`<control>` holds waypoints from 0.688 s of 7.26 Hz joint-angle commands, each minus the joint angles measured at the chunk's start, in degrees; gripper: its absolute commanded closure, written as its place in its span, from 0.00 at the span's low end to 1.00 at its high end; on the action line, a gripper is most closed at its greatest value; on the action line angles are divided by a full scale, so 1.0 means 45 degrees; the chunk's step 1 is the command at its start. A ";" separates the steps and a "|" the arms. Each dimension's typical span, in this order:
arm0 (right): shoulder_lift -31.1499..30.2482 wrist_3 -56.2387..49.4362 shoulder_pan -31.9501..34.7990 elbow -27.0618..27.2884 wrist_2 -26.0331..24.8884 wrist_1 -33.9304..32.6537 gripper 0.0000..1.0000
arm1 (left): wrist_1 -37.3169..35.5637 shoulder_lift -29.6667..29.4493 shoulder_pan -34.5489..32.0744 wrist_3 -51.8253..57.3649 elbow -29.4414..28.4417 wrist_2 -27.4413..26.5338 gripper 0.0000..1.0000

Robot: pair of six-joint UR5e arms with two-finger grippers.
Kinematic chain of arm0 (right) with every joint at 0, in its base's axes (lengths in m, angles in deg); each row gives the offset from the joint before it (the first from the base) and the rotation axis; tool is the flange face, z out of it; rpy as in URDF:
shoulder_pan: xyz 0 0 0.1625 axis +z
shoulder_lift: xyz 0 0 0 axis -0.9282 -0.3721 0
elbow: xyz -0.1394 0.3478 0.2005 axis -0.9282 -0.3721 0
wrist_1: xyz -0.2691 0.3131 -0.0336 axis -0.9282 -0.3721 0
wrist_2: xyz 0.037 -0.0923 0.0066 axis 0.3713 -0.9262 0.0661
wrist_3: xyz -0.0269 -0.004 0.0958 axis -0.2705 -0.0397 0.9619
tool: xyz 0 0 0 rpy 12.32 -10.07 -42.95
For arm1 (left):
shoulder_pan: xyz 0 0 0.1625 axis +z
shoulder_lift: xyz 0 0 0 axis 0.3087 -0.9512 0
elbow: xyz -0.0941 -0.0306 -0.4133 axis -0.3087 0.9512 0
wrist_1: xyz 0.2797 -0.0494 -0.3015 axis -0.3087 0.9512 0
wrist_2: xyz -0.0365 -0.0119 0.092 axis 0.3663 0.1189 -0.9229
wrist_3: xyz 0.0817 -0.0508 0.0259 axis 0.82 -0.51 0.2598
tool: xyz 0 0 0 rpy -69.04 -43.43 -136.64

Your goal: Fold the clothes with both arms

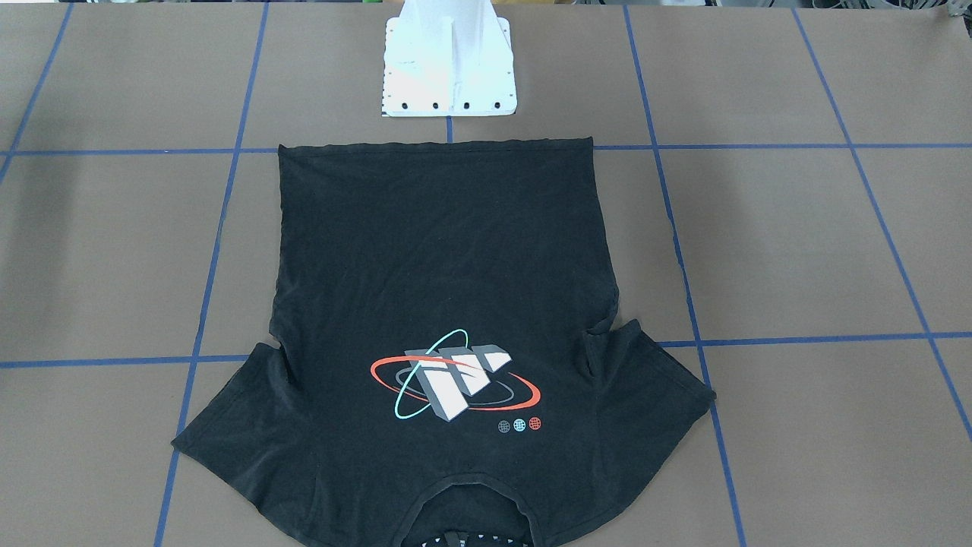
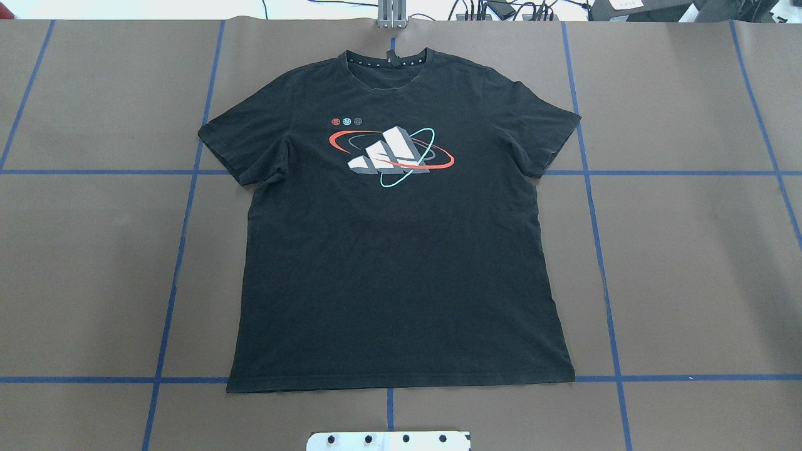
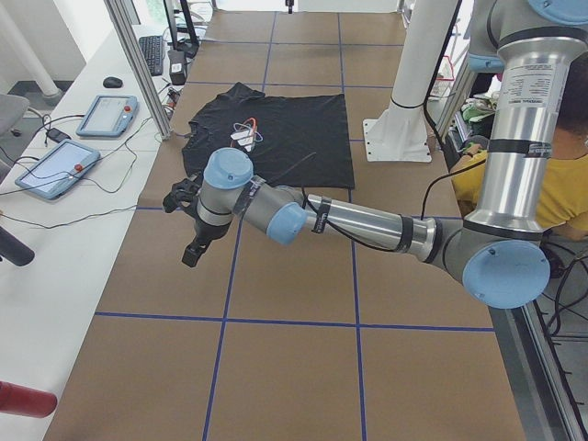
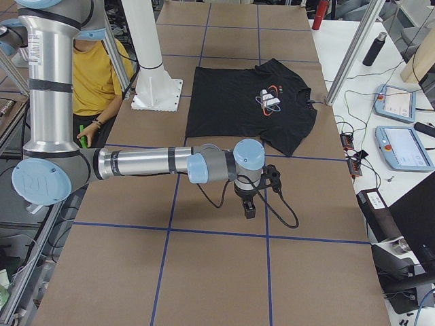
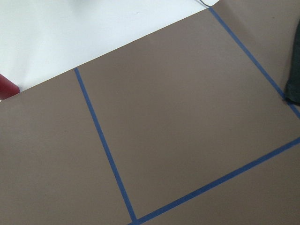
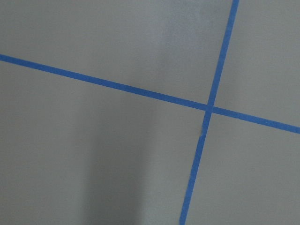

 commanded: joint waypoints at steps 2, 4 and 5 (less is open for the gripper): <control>0.0009 0.0238 -0.0057 0.0134 0.0525 0.0025 0.00 | -0.0951 0.0306 -0.0175 0.0082 0.0158 0.0635 0.00; -0.0225 0.0219 -0.0057 0.0776 0.0545 0.0103 0.00 | -0.0897 0.0504 -0.0136 0.0062 0.0180 0.0829 0.00; -0.0225 0.0219 -0.0057 0.1031 0.0448 0.0161 0.00 | -0.0896 0.0504 -0.0136 0.0061 0.0353 0.0869 0.00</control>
